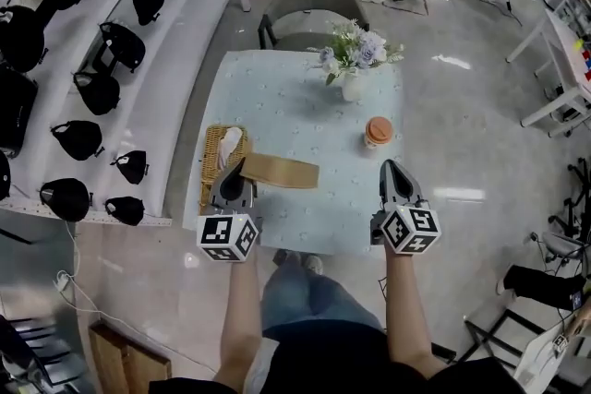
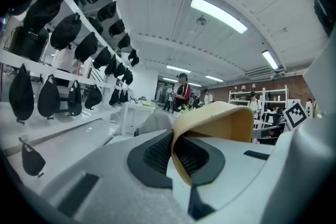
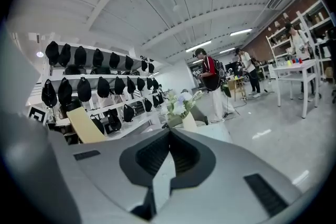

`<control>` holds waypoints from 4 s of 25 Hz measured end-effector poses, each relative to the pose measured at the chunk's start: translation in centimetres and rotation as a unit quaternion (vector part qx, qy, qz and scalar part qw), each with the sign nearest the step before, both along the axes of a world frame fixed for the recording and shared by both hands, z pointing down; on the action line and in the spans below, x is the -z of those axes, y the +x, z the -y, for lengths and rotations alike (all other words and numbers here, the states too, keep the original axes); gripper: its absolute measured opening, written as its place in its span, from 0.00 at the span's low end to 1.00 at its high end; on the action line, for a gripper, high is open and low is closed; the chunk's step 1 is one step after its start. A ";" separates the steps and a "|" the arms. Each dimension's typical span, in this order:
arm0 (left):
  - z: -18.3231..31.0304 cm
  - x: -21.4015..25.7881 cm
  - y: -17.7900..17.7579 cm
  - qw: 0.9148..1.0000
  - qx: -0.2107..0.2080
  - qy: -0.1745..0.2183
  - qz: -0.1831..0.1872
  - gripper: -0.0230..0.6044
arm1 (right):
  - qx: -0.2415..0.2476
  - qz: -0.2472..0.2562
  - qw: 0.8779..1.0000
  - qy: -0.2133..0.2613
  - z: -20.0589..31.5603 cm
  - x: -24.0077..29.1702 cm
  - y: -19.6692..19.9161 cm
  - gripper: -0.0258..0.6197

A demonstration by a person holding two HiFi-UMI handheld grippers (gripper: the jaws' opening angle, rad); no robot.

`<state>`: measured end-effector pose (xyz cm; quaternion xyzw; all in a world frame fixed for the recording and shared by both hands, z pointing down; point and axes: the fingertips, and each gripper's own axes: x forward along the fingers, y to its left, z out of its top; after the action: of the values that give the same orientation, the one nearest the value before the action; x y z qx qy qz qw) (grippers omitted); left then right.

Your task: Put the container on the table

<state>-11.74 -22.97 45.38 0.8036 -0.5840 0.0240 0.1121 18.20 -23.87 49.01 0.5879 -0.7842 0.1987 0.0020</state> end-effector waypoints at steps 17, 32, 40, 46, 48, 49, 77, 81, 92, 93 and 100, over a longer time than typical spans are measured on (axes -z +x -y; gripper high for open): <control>3.0 -5.1 3.5 0.995 -0.051 -0.086 -0.014 0.06 | -0.008 -0.005 0.999 -0.045 -0.4 -3.1 -1.9 0.04; 5.9 -19.9 7.5 0.933 -0.038 -0.355 -0.040 0.06 | 0.028 -0.015 0.994 -0.107 2.0 -8.5 -3.3 0.04; 7.2 -24.9 7.0 0.898 -0.011 -0.439 -0.029 0.06 | 0.053 -0.019 0.990 -0.131 2.8 -11.4 -4.2 0.04; 8.1 -26.6 6.8 0.889 -0.002 -0.458 -0.023 0.06 | 0.061 -0.017 0.989 -0.137 2.2 -11.8 -4.5 0.04; 8.4 -27.3 6.7 0.887 -0.001 -0.461 -0.024 0.06 | 0.063 -0.017 0.988 -0.139 2.1 -11.9 -4.7 0.04; 8.6 -27.7 6.7 0.886 -0.001 -0.463 -0.024 0.06 | 0.065 -0.017 0.988 -0.140 2.0 -11.9 -4.8 0.04; 7.6 -26.1 5.9 0.908 -0.010 -0.416 -0.051 0.24 | 0.100 -0.016 0.985 -0.141 3.7 -12.9 -7.7 0.04; 6.8 -21.8 4.8 0.931 -0.010 -0.357 -0.072 0.20 | 0.087 -0.012 0.988 -0.126 3.3 -11.3 -7.0 0.04; 5.7 -5.6 3.4 0.991 -0.077 -0.071 -0.082 0.05 | 0.019 -0.005 1.000 0.010 2.2 -0.3 -3.5 0.04; 5.7 -4.1 3.3 0.992 -0.082 -0.050 -0.080 0.05 | 0.012 -0.006 1.000 0.023 2.1 0.8 -3.0 0.04; 3.8 6.9 3.7 0.988 -0.119 0.096 -0.039 0.05 | -0.041 -0.028 0.991 0.127 0.0 9.5 0.0 0.04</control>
<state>-8.08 -26.78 38.45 0.8746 -0.4793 -0.0503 0.0534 18.23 -23.91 39.54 0.6204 -0.7779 0.0807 -0.0586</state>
